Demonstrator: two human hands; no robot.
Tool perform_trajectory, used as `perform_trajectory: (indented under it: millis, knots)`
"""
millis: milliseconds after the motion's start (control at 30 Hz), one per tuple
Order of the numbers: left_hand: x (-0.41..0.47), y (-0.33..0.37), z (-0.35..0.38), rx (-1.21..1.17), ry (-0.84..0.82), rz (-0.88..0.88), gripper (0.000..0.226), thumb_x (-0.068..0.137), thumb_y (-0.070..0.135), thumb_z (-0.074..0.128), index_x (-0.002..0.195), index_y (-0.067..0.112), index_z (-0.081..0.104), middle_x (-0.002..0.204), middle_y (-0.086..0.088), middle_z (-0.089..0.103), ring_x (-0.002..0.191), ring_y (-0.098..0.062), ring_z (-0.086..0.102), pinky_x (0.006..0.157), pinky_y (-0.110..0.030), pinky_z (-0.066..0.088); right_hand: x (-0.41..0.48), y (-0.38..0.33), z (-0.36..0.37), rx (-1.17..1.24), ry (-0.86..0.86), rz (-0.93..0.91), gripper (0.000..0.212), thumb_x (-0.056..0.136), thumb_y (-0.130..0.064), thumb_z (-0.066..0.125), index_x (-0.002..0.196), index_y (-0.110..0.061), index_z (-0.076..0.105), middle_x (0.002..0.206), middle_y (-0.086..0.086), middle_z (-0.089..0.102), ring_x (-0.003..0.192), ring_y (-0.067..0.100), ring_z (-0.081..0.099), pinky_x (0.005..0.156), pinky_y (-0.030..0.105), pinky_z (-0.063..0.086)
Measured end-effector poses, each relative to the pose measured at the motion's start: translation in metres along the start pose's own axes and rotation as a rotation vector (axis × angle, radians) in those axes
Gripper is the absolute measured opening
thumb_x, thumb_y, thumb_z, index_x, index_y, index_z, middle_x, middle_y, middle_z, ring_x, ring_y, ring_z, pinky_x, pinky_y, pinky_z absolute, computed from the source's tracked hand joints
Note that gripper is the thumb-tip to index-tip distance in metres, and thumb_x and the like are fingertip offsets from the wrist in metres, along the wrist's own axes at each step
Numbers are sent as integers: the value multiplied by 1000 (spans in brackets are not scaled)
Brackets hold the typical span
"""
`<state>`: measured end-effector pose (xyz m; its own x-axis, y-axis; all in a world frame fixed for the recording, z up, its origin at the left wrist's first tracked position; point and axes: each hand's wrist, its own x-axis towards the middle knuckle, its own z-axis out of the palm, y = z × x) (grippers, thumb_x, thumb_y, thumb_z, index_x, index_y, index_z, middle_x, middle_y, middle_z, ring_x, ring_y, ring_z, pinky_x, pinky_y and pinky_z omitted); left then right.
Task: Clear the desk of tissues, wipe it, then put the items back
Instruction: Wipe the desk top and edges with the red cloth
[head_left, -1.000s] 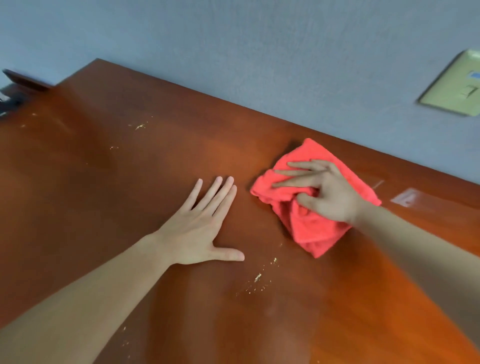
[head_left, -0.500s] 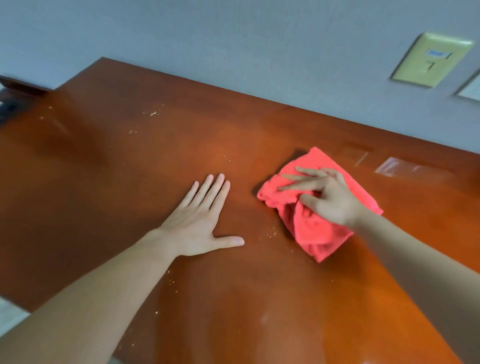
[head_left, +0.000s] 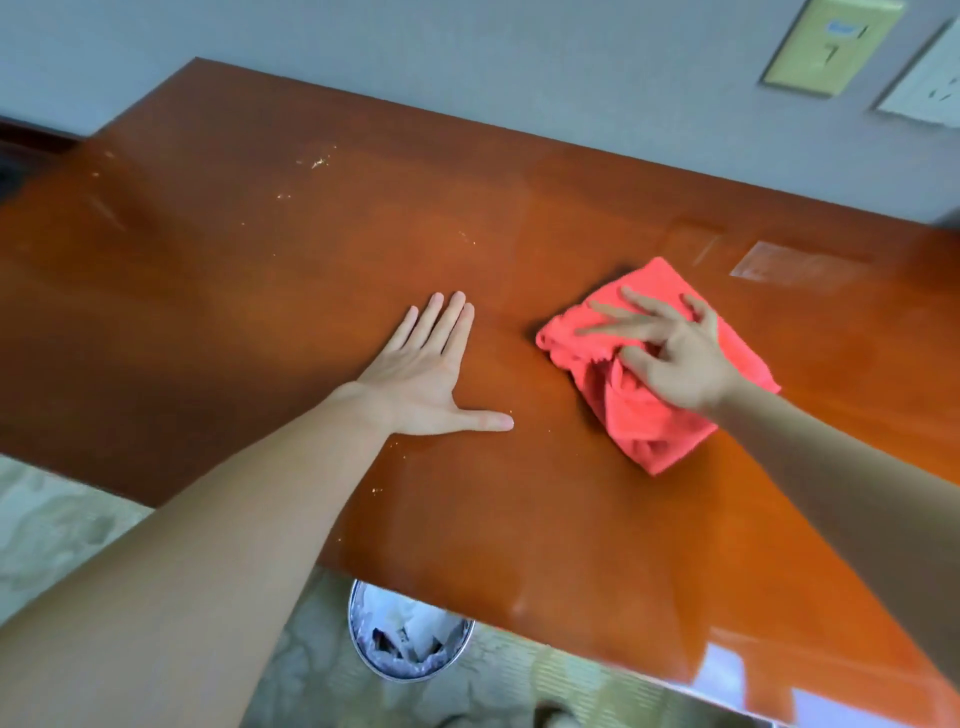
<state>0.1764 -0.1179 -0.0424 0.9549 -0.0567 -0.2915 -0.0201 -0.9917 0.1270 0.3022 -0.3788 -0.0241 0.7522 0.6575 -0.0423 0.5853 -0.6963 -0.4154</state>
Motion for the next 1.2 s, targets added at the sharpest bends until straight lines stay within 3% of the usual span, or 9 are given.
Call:
perform_trajectory:
  millis: [67,133,367,600,833,1067,1200]
  knots:
    - [-8,6,2,-20,4,-9,133,64,97,27,153,11,-22,160,-2,-30,146,-19,-29,122,-40,-11,3,-20,7,-35,74,180,49,80,-40,32,118,-63,52,145,-32,38,147,5,18,115,58,-4]
    - [-16,13,6,-42,15,-20,134,63,97,27,153,11,-22,160,-3,-30,146,-19,-29,122,-40,-11,-4,-45,18,-36,87,242,51,81,-43,29,122,-59,53,148,-31,36,147,5,15,115,61,-5]
    - [-54,41,13,-60,-53,-34,142,54,99,27,152,8,-24,158,-5,-33,144,-20,-32,121,-38,-13,-81,-79,42,-14,0,7,48,79,-43,32,115,-59,59,140,-36,42,145,-2,17,116,56,-4]
    - [-113,86,33,-7,-81,-61,146,52,102,26,151,8,-24,158,-5,-33,144,-16,-32,120,-43,-15,-155,-87,50,31,-22,-65,43,82,-41,36,113,-61,59,138,-38,44,143,-6,19,116,55,-3]
    - [-157,119,50,-1,-66,-100,148,54,100,40,153,8,-22,159,-3,-31,146,-14,-28,121,-43,-14,-214,-91,55,42,-63,-124,39,86,-36,43,114,-57,60,138,-38,44,143,-7,18,117,53,-4]
    - [-169,126,54,-19,-56,-108,151,49,95,50,152,11,-23,158,-1,-32,143,-11,-29,121,-34,-10,-237,-92,53,-27,-114,-148,40,87,-36,42,118,-56,58,143,-36,38,145,-5,13,116,55,-4]
    - [-172,114,55,21,-28,-90,144,61,84,63,153,13,-21,160,0,-30,147,-15,-25,121,-36,-12,-231,-100,55,-134,-154,-155,46,88,-44,36,130,-63,43,154,-30,22,149,5,4,114,59,-10]
